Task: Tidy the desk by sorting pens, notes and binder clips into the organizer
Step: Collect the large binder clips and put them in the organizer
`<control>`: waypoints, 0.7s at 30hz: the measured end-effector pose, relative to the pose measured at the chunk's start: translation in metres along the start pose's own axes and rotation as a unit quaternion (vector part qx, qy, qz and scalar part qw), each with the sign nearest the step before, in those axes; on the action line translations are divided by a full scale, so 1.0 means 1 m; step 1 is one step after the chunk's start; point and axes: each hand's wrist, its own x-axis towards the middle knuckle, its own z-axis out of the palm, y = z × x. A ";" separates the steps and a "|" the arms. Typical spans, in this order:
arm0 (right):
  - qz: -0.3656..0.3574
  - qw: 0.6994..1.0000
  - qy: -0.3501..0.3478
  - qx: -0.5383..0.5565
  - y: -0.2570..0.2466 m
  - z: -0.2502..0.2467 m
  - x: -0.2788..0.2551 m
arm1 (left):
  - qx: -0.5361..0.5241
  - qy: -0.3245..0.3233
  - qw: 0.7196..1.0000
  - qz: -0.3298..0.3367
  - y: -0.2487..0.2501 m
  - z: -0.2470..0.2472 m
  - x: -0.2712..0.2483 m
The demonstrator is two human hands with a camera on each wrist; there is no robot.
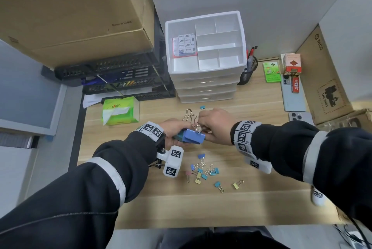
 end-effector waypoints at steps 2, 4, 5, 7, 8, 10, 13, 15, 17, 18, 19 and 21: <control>0.022 1.000 -0.011 -0.005 0.004 -0.002 0.001 | -0.002 -0.006 1.000 0.006 0.001 0.001 0.000; 0.028 0.999 -0.029 -0.009 0.005 -0.006 0.001 | -0.002 -0.015 1.000 0.007 0.001 0.004 -0.002; 0.031 0.999 -0.036 -0.011 0.005 -0.007 0.002 | -0.004 -0.015 1.000 0.005 0.002 0.005 -0.002; 0.032 0.999 -0.042 -0.013 0.006 -0.008 0.002 | -0.015 -0.014 1.000 0.000 0.002 0.007 -0.003; 0.030 0.999 -0.039 -0.010 0.007 -0.008 0.002 | -0.020 -0.013 1.000 -0.001 0.003 0.008 -0.003; 0.023 0.999 -0.030 -0.001 0.008 -0.008 0.002 | -0.029 -0.015 0.999 -0.003 0.003 0.009 -0.003; 0.018 0.999 -0.029 0.001 0.007 -0.007 0.003 | -0.029 -0.029 0.999 -0.007 0.003 0.011 -0.003; 0.012 1.000 -0.026 0.004 0.007 -0.006 0.004 | -0.034 -0.031 0.999 -0.012 0.003 0.011 -0.002; 0.011 1.000 -0.021 0.010 0.008 -0.006 0.002 | -0.044 -0.027 0.999 -0.009 0.002 0.010 -0.002; 0.018 0.999 -0.019 0.018 0.009 -0.005 0.001 | -0.045 -0.021 0.999 -0.003 0.002 0.009 -0.003; 0.037 0.999 -0.014 0.034 0.009 -0.004 -0.001 | -0.045 -0.014 0.999 0.007 0.002 0.009 -0.003; 0.124 0.988 -0.002 0.091 0.010 -0.002 -0.003 | -0.049 0.000 0.998 0.028 0.002 0.007 -0.003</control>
